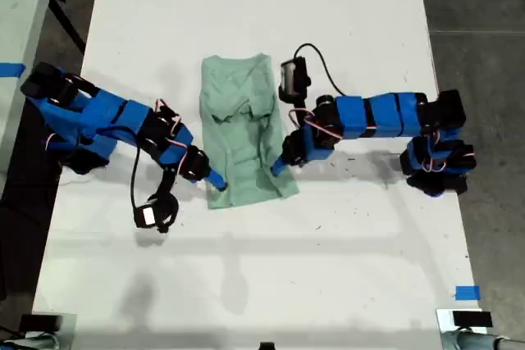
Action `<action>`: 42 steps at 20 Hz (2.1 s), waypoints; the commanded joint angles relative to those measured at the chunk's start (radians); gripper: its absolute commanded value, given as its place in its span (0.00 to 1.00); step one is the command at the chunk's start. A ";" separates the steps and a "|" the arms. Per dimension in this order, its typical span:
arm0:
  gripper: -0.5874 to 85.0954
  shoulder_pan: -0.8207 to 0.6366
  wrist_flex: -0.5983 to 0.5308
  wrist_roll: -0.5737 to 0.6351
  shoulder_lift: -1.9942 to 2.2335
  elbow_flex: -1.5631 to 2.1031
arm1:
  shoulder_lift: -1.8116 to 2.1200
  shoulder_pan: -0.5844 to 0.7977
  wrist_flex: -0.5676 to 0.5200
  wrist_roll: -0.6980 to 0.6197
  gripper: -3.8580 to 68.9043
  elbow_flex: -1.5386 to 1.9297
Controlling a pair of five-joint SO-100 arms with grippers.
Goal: Fold t-shirt
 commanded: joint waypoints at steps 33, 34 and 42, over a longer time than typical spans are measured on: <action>0.01 0.215 0.104 0.020 -0.348 -0.575 | -0.199 -0.249 -0.044 0.175 0.04 -0.291; 0.01 0.224 0.101 0.017 -0.328 -0.580 | -0.186 -0.261 -0.052 0.176 0.04 -0.291; 0.01 0.098 0.224 0.143 -0.225 -0.653 | -0.173 -0.064 -0.121 -0.035 0.04 -0.373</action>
